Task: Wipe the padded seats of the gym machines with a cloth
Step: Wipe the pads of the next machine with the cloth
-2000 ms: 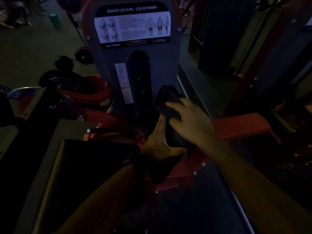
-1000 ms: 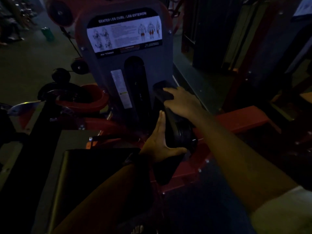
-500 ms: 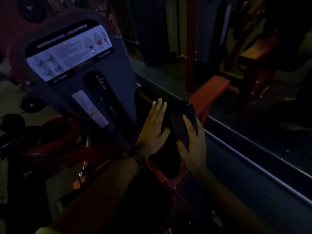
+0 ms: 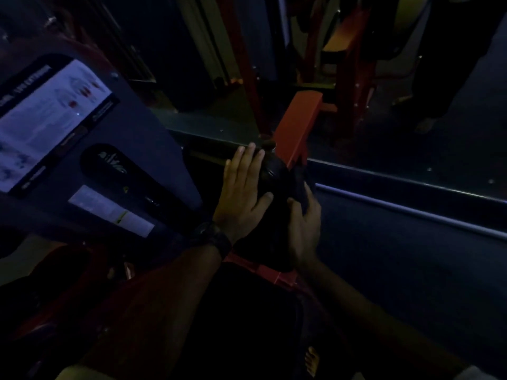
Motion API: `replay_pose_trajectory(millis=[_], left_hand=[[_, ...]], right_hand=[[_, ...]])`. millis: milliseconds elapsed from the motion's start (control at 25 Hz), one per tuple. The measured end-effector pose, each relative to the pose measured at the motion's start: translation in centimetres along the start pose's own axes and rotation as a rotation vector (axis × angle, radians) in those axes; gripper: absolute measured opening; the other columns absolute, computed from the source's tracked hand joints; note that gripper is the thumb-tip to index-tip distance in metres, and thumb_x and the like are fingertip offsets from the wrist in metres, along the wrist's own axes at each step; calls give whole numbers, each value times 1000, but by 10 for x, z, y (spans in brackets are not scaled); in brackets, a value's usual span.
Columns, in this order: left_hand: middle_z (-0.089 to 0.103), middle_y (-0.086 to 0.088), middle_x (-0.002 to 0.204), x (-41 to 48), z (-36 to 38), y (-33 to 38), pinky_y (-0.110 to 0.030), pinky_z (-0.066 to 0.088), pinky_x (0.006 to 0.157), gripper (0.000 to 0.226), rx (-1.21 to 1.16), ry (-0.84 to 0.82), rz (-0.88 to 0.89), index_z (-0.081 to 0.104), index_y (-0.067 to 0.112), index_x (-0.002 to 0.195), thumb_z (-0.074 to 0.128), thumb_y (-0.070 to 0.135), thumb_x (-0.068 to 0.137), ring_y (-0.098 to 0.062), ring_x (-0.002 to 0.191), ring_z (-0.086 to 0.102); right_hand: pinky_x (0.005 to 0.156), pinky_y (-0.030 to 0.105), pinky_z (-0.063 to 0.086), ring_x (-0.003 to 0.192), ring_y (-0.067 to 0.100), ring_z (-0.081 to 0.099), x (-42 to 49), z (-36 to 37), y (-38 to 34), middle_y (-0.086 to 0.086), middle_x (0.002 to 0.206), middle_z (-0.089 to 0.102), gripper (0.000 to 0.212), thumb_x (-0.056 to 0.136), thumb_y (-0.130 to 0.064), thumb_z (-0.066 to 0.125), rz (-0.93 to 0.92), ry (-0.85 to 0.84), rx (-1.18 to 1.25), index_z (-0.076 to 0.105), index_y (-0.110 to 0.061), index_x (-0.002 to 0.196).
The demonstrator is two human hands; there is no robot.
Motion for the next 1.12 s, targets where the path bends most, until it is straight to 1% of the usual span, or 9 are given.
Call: replay_pose_trajectory(millis=[80, 160, 240, 400, 440, 600, 760, 960, 1120], left_hand=[[14, -12, 168, 1, 6, -2, -41, -7, 126, 78, 43, 42, 3, 19, 11, 159, 50, 34, 92, -23, 157, -1], [16, -13, 167, 2, 8, -4, -44, -5, 126, 73, 80, 72, 26, 18, 12, 158, 47, 29, 94, -25, 157, 2], [17, -14, 167, 2, 7, -6, -47, -2, 126, 73, 97, 68, 31, 17, 13, 158, 47, 27, 93, -27, 156, 5], [11, -13, 168, 1, -3, -4, -47, -4, 126, 89, 96, -58, 14, 12, 14, 159, 54, 35, 83, -26, 157, 0], [9, -13, 169, 1, -6, -2, -47, -5, 126, 92, 100, -82, 11, 12, 12, 159, 53, 35, 80, -25, 157, -2], [6, -15, 169, 2, -17, 1, -45, -9, 124, 99, 98, -141, 35, 12, 7, 160, 51, 30, 72, -23, 155, -9], [2, -14, 169, 3, -15, -2, -45, -11, 122, 104, 141, -182, 43, 7, 12, 160, 55, 38, 71, -25, 156, -11], [4, -18, 168, 3, -15, -3, -47, -9, 122, 103, 184, -176, 67, 10, 7, 159, 52, 43, 72, -33, 156, -4], [3, -18, 168, 3, -15, -2, -40, -15, 121, 104, 189, -169, 83, 9, 6, 159, 53, 43, 73, -34, 155, -5]], right_hand=[[112, 39, 38, 134, 10, 42, -4, 7, -16, -10, 151, 41, 63, 85, -53, 48, -20, 20, 34, 40, -47, 147], [106, 29, 37, 135, 9, 39, 0, 13, -42, -8, 152, 38, 60, 91, -50, 52, -199, 20, 29, 37, -47, 149], [102, 27, 36, 135, 10, 38, 5, 14, -41, -5, 154, 38, 61, 91, -52, 48, -319, 10, -61, 36, -46, 150], [111, 44, 38, 133, 14, 42, 0, 7, -12, -5, 153, 37, 66, 86, -54, 42, 49, 36, 50, 38, -40, 151], [111, 43, 38, 133, 15, 42, -4, 10, -20, -4, 153, 37, 65, 87, -50, 44, 64, 49, 78, 39, -40, 150], [97, 19, 32, 132, 12, 39, 0, 14, -26, -2, 155, 35, 60, 92, -40, 49, -177, 56, -14, 37, -43, 150], [106, 37, 37, 139, 23, 39, -12, 4, 21, 3, 156, 33, 55, 98, -35, 48, 185, 44, 23, 38, -42, 151], [106, 36, 33, 138, 19, 34, -2, 22, -19, 1, 160, 29, 49, 99, -49, 45, -79, 154, 12, 39, -48, 148], [110, 46, 42, 135, 17, 43, -13, 17, 22, -2, 155, 35, 49, 100, -50, 44, 175, 159, 86, 42, -42, 148]])
Point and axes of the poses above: each hand's wrist, its own x-axis towards the middle knuckle, its own z-axis out of the palm, y = z × x, the point moved 1 cm from there along x, towards the middle knuckle
